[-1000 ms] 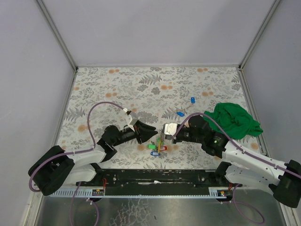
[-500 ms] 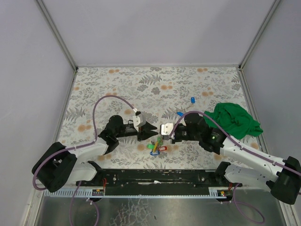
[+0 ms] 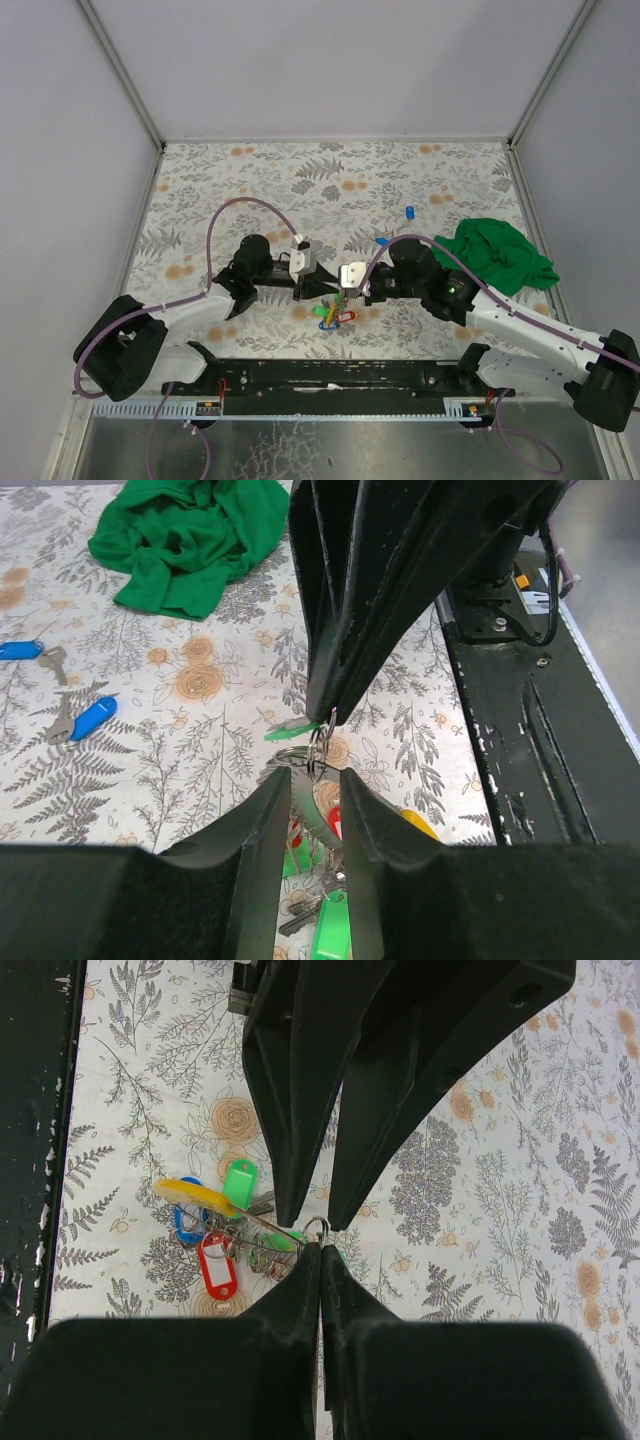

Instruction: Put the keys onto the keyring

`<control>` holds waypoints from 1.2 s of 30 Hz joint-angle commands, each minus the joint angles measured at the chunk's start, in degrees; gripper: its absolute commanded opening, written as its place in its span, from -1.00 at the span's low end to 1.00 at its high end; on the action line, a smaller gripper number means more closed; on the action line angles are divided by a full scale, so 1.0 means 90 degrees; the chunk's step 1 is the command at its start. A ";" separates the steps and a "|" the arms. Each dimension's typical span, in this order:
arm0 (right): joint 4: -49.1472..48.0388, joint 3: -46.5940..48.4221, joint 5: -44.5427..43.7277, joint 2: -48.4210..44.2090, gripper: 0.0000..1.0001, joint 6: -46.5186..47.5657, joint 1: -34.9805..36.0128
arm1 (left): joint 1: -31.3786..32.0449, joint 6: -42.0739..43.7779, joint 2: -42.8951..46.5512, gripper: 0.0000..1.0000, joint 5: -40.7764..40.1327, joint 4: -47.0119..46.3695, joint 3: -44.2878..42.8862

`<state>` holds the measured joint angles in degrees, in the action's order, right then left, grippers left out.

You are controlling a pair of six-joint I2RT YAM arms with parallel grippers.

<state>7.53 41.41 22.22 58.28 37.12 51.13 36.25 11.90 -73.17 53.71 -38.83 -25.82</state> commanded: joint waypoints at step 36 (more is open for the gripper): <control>-0.0852 -0.0422 -0.0045 -0.0300 -1.00 -0.0503 0.0069 | 0.0020 -0.4243 0.0076 -1.00 -0.3450 -0.2916 0.0921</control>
<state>1.63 38.15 19.55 56.36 35.24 51.11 37.32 -20.10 -74.78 36.32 -55.37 -20.16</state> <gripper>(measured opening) 0.017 0.010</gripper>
